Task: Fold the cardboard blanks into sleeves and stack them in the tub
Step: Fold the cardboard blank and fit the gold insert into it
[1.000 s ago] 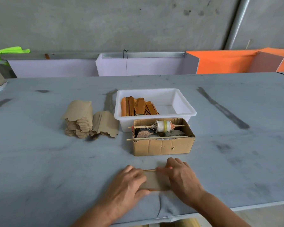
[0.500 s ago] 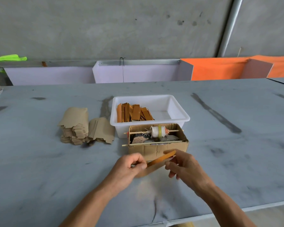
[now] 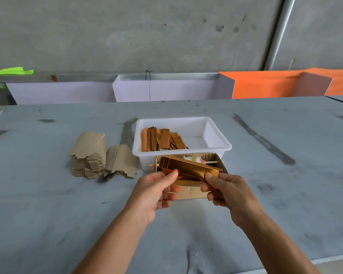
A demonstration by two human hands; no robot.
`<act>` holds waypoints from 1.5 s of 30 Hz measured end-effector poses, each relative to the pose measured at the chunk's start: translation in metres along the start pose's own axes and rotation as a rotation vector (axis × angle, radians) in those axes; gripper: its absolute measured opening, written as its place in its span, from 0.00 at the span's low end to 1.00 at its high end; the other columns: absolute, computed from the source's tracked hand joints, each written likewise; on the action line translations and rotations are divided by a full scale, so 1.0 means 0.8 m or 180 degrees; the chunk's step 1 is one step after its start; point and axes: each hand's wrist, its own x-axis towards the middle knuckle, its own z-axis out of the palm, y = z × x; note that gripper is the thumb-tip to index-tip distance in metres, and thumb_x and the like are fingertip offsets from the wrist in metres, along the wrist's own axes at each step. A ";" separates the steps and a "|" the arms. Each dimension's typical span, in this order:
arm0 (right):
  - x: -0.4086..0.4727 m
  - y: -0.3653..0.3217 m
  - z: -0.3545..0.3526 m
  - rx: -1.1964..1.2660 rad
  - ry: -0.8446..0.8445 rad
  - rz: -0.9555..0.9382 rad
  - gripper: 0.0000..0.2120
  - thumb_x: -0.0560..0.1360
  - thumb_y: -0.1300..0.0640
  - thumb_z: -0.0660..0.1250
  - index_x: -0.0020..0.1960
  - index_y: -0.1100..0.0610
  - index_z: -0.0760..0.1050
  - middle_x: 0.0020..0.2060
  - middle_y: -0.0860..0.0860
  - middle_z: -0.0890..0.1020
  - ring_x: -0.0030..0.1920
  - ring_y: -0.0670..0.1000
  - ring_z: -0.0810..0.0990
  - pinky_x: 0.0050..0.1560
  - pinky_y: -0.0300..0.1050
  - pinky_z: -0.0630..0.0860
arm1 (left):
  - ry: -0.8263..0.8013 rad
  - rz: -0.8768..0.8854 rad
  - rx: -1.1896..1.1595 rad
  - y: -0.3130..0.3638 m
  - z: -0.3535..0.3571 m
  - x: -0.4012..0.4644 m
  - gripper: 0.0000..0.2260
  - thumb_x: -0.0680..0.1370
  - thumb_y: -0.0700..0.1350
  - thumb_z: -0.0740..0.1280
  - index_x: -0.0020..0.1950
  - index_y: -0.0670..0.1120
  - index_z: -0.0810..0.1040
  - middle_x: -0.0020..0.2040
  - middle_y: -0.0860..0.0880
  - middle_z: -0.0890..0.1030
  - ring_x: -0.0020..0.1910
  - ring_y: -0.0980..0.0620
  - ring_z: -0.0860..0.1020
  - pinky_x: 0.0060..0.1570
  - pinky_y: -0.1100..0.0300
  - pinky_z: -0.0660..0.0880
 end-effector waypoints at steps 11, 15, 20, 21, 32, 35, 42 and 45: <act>0.008 -0.004 0.001 -0.0129 0.0212 -0.0161 0.06 0.78 0.61 0.64 0.45 0.61 0.78 0.33 0.57 0.84 0.26 0.49 0.78 0.25 0.36 0.71 | 0.0307 0.0288 -0.0398 -0.001 0.003 0.010 0.06 0.72 0.43 0.72 0.40 0.40 0.81 0.32 0.45 0.83 0.26 0.55 0.78 0.26 0.64 0.74; 0.012 -0.006 0.006 -0.0067 0.0311 -0.0095 0.06 0.78 0.59 0.64 0.46 0.61 0.77 0.32 0.56 0.84 0.26 0.50 0.78 0.24 0.37 0.71 | 0.0498 0.0594 0.0021 -0.006 0.005 0.011 0.04 0.74 0.40 0.70 0.41 0.40 0.80 0.31 0.46 0.83 0.26 0.56 0.78 0.26 0.65 0.74; 0.017 -0.003 0.017 0.0044 0.0300 -0.0029 0.04 0.78 0.61 0.64 0.46 0.60 0.77 0.33 0.54 0.84 0.28 0.49 0.80 0.31 0.39 0.76 | 0.0680 0.0715 -0.0069 -0.006 0.007 0.014 0.04 0.75 0.41 0.70 0.40 0.42 0.81 0.31 0.47 0.83 0.27 0.56 0.78 0.28 0.65 0.76; 0.018 -0.003 0.016 0.0136 0.0281 -0.0002 0.04 0.78 0.61 0.64 0.45 0.60 0.77 0.34 0.55 0.84 0.29 0.49 0.81 0.32 0.40 0.76 | 0.0684 0.0661 -0.0166 -0.005 0.007 0.014 0.04 0.74 0.40 0.70 0.41 0.42 0.81 0.32 0.47 0.83 0.27 0.55 0.78 0.29 0.64 0.77; 0.026 0.006 0.013 0.0882 0.0185 0.0226 0.05 0.72 0.67 0.69 0.38 0.62 0.77 0.29 0.55 0.82 0.33 0.49 0.82 0.37 0.41 0.76 | 0.0703 0.0506 -0.0490 0.001 0.002 0.014 0.06 0.71 0.33 0.71 0.35 0.40 0.81 0.31 0.45 0.82 0.33 0.48 0.78 0.41 0.56 0.77; 0.023 0.007 0.014 0.0840 0.0203 0.0056 0.04 0.69 0.67 0.71 0.38 0.62 0.77 0.30 0.54 0.82 0.34 0.49 0.83 0.36 0.40 0.77 | 0.0749 0.0599 -0.0477 0.002 0.004 0.012 0.06 0.71 0.32 0.71 0.35 0.41 0.81 0.30 0.46 0.82 0.32 0.49 0.78 0.39 0.57 0.78; 0.021 0.010 0.023 0.1181 0.0519 -0.0228 0.15 0.69 0.72 0.70 0.49 0.56 0.72 0.35 0.55 0.80 0.31 0.50 0.83 0.34 0.40 0.77 | 0.1023 0.1057 -0.0828 -0.006 0.022 0.007 0.10 0.70 0.29 0.70 0.44 0.42 0.77 0.29 0.49 0.82 0.27 0.56 0.78 0.31 0.64 0.78; 0.021 0.014 0.025 0.1284 0.0549 -0.0219 0.20 0.69 0.73 0.69 0.57 0.57 0.70 0.38 0.57 0.80 0.32 0.51 0.84 0.34 0.40 0.77 | 0.1026 0.0997 -0.1053 -0.015 0.032 0.009 0.12 0.69 0.30 0.71 0.47 0.43 0.76 0.29 0.49 0.82 0.28 0.54 0.77 0.34 0.60 0.76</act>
